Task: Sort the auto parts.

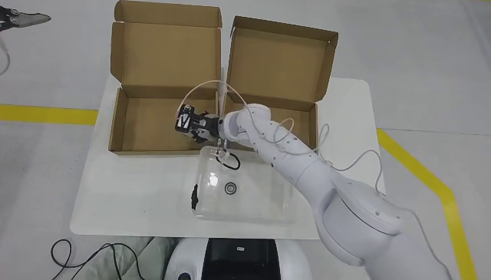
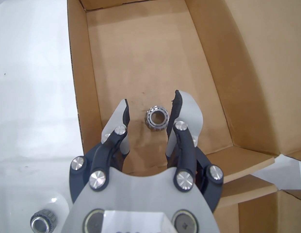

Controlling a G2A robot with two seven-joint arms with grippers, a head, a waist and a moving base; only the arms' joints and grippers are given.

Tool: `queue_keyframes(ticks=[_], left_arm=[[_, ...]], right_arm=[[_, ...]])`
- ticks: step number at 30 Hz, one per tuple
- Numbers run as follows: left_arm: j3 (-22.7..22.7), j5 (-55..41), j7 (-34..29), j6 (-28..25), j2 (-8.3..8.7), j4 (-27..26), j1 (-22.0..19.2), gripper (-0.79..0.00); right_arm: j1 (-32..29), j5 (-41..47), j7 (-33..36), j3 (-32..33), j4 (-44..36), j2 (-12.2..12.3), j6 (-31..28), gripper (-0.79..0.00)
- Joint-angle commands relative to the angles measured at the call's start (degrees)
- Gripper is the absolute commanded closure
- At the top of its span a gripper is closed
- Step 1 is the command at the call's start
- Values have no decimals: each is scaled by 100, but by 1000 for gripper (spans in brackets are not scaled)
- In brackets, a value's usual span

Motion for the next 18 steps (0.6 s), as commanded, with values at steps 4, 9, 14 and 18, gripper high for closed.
queue_keyframes(ticks=[4, 9, 14, 18], left_arm=[[0, 0, 0, 0, 0, 0, 0, -785], [0, 0, 0, 0, 0, 0, 0, -785], [0, 0, 0, 0, 0, 0, 0, -785], [0, 0, 0, 0, 0, 0, 0, -785]], right_arm=[[39, -156, -271, 12, -24, -24, -40, -308], [11, -387, -614, 61, -257, 54, -78, -317], [-157, -636, -774, 183, -734, 255, -75, -320], [-360, -816, -697, 402, -1335, 514, -68, -320]])
